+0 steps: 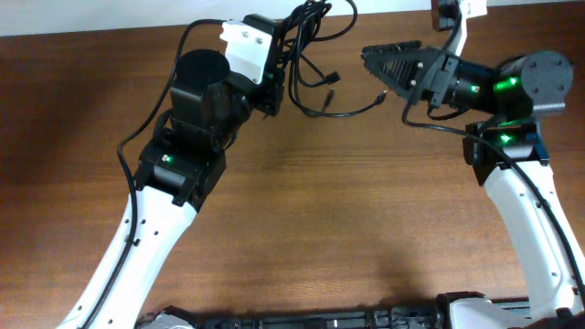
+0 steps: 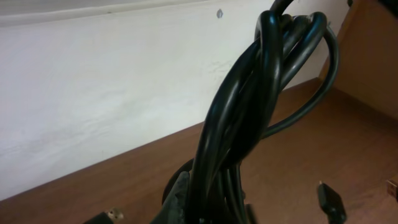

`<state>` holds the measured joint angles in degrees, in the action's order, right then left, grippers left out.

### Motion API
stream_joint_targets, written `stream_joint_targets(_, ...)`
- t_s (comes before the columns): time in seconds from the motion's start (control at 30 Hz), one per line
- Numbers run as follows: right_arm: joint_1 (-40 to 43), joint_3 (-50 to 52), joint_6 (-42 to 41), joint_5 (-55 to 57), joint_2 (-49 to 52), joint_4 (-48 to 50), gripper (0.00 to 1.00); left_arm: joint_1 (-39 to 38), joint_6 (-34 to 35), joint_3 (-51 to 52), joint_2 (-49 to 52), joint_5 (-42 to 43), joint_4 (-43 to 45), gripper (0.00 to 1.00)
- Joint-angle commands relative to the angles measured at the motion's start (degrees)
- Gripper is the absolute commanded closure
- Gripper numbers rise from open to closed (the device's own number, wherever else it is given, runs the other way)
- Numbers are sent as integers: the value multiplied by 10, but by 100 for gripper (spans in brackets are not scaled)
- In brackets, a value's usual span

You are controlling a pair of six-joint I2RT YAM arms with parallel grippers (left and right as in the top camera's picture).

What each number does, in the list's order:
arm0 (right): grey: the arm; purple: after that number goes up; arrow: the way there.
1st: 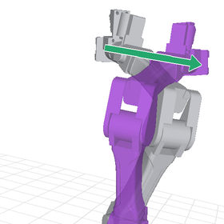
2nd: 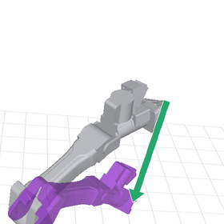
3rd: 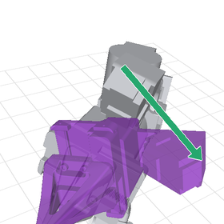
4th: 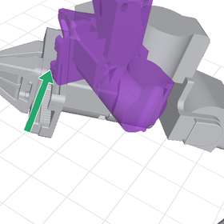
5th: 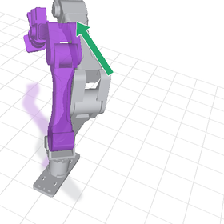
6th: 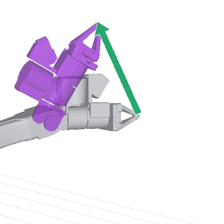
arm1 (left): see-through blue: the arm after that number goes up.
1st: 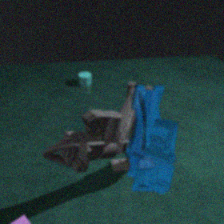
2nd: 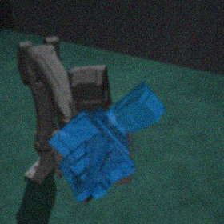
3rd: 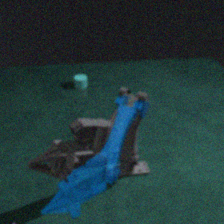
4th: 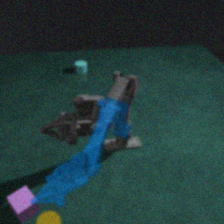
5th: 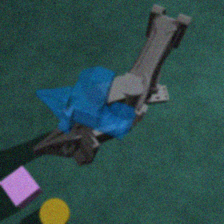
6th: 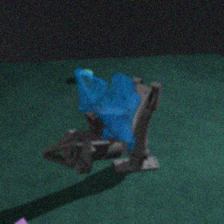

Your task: Untangle cables

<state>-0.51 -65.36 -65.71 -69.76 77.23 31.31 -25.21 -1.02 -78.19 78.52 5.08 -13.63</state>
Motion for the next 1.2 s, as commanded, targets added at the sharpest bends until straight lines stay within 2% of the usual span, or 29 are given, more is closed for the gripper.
stream_joint_targets(0.0,-10,-8,92,94,1,-116,21,1,2,-5,-18,0,6,100)
stream_joint_targets(0.03,-15,-8,156,141,1,-209,21,1,2,-5,-18,0,5,100)
stream_joint_targets(0.07,-19,-8,189,166,1,-260,21,2,2,-5,-17,0,4,100)
stream_joint_targets(0.2,-57,-8,283,271,-21,-382,20,2,2,-5,-9,-11,3,100)
stream_joint_targets(0.27,-94,-8,348,394,-61,-448,16,2,2,-5,-7,-11,3,100)
stream_joint_targets(0.37,-143,-8,434,520,-110,-485,16,2,2,-5,-6,-10,2,100)
stream_joint_targets(0.4,-184,-8,473,594,-144,-493,13,1,2,-5,-5,1,2,100)
stream_joint_targets(0.5,-246,-8,490,671,-192,-491,1,1,2,-5,-2,78,7,100)
stream_joint_targets(0.6,-269,-8,487,667,-219,-491,1,-19,4,-5,3,151,21,100)
stream_joint_targets(0.7,-269,-8,480,648,-223,-489,1,-59,1,-5,8,151,26,100)
stream_joint_targets(0.8,-269,-8,468,633,-223,-481,10,-92,1,-5,19,151,29,100)
stream_joint_targets(0.93,-269,-8,468,634,-223,-474,22,-96,2,-5,19,156,28,100)
stream_joint_targets(1.1,-269,-8,468,640,-222,-470,55,-113,2,-5,19,168,29,100)
stream_joint_targets(1.17,-268,-8,468,643,-222,-469,60,-119,2,-5,19,168,29,100)
